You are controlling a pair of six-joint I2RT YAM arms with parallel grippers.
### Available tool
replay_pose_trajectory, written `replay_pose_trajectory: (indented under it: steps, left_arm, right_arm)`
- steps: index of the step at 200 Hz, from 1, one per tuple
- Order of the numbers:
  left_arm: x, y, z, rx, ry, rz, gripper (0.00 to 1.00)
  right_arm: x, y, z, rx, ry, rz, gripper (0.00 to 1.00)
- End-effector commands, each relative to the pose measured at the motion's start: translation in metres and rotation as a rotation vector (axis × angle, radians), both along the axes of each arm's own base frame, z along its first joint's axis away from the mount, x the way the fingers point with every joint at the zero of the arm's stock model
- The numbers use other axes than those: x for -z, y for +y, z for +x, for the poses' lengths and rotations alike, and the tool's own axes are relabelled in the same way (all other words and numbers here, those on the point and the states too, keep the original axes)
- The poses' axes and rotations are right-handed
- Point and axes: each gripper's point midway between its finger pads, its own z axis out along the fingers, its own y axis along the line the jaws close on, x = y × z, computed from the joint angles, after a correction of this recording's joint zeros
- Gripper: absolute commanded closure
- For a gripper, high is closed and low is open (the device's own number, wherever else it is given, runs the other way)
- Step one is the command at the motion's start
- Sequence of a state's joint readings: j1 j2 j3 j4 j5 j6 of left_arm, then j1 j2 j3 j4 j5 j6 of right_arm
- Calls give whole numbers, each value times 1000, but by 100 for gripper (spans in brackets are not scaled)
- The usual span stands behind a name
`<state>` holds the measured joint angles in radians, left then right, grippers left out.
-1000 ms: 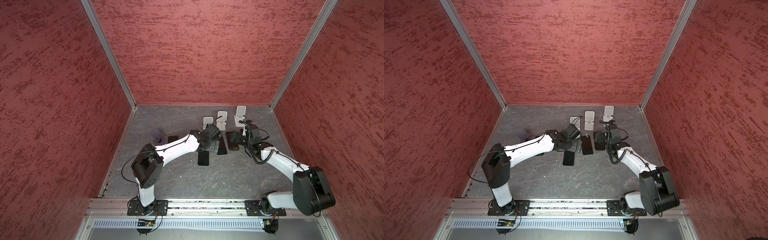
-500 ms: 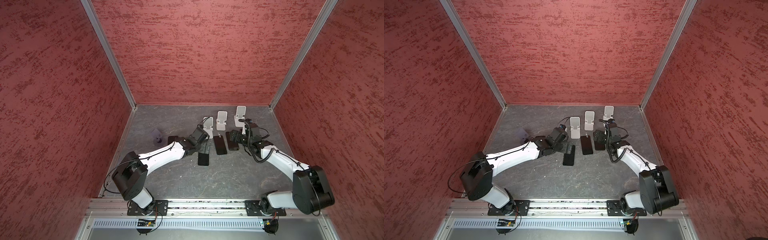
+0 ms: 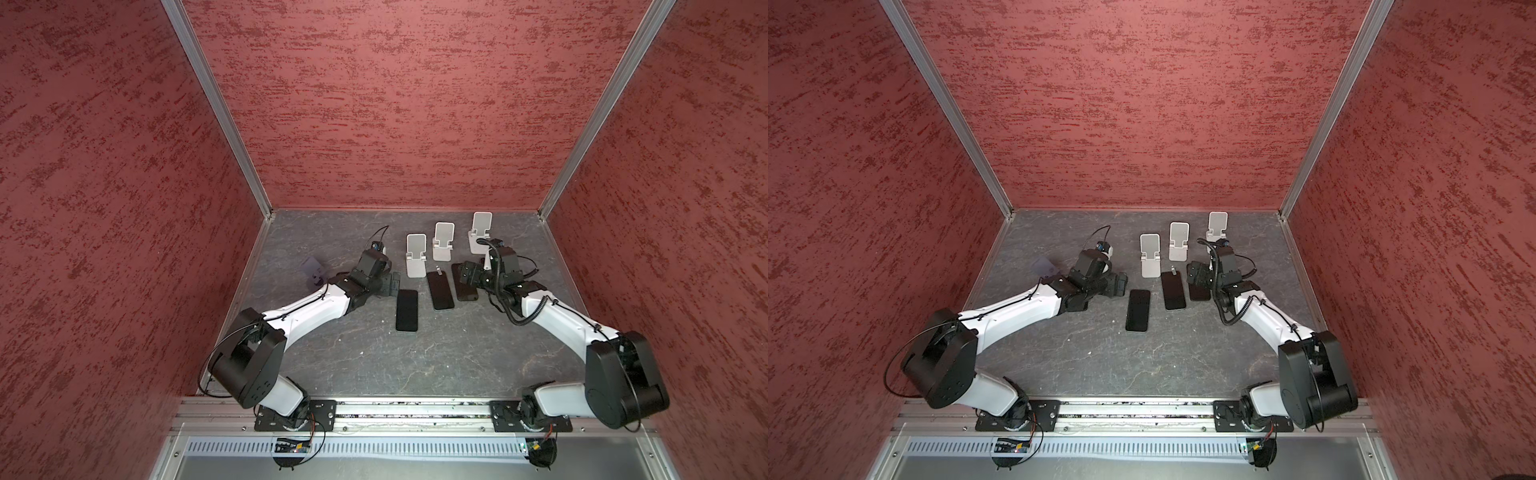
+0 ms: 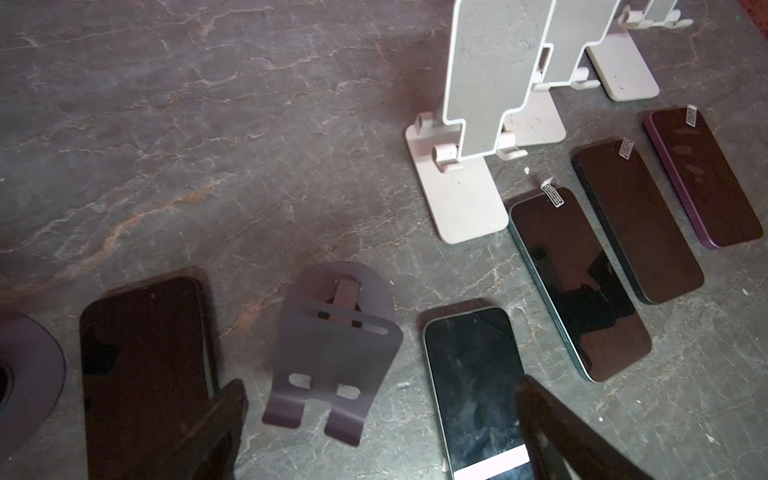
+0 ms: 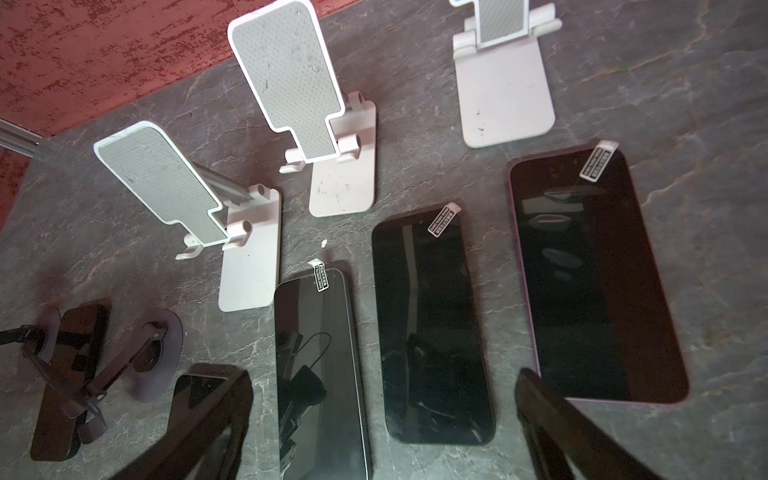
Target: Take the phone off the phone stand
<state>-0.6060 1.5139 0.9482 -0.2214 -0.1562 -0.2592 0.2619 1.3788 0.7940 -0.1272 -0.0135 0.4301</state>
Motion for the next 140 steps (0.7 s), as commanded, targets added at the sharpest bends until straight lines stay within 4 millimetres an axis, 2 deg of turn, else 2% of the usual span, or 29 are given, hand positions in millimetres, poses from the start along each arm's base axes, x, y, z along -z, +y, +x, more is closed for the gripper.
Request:
replay_pose_trajectory:
  steps: [1,140]
  left_arm:
    - [-4,1,7,30,-32,-8,0]
    - [50,14,23,49,56,99,3]
  right_arm:
    - [-9,-1,6,15,-4,3,1]
    - [-10,-5,1,28,13,-5,1]
